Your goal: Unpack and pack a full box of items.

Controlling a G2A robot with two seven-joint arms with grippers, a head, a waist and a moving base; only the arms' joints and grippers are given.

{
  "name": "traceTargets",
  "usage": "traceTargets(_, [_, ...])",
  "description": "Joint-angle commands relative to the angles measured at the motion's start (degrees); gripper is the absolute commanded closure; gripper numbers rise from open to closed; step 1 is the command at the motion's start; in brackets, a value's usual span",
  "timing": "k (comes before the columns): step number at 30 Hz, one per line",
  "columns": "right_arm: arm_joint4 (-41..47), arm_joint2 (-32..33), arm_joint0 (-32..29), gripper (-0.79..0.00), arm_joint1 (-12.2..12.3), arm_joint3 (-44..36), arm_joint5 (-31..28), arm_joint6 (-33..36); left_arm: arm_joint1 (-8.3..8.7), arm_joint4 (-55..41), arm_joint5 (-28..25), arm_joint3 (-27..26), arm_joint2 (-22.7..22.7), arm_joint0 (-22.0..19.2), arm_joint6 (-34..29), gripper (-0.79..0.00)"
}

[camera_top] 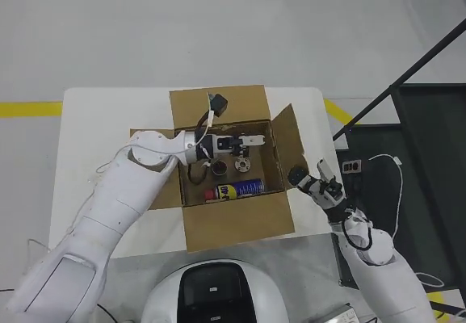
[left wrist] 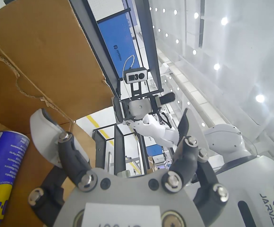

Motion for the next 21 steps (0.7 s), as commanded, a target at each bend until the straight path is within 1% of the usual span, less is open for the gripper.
traceTargets(1, [-1.82, -0.02, 0.53, -0.785, -0.21, 0.63, 0.3, -3.42, 1.15, 2.32, 1.06, -4.11, -2.03, 2.48, 0.02, -0.785])
traceTargets(5, [-7.07, -0.01, 2.98, -0.785, -0.77, 2.88, 1.93, -12.47, 3.05, 5.53, 3.67, -10.78, -5.89, 6.8, -0.31, -0.785])
traceTargets(7, [-12.65, -0.99, 4.65, -0.785, -1.16, 4.07, 3.42, -17.87, 3.84, 7.02, 4.97, -13.63, -7.73, 8.44, -0.42, -0.785])
traceTargets(12, [-19.74, -4.64, 8.37, -0.785, -2.17, 7.51, 6.69, -25.65, 5.4, 10.15, 7.43, -19.33, -11.9, 11.61, 0.04, -0.785])
traceTargets(18, [-23.6, -7.09, 11.49, -0.785, -2.8, 11.78, 11.34, -26.99, 7.08, 12.02, 8.39, -24.26, -17.48, 15.13, 0.28, -0.785])
traceTargets(21, [-24.55, -8.04, 12.15, -0.785, -3.06, 12.74, 11.9, -26.84, 7.98, 11.89, 8.38, -26.39, -21.19, 17.11, 0.39, -0.785])
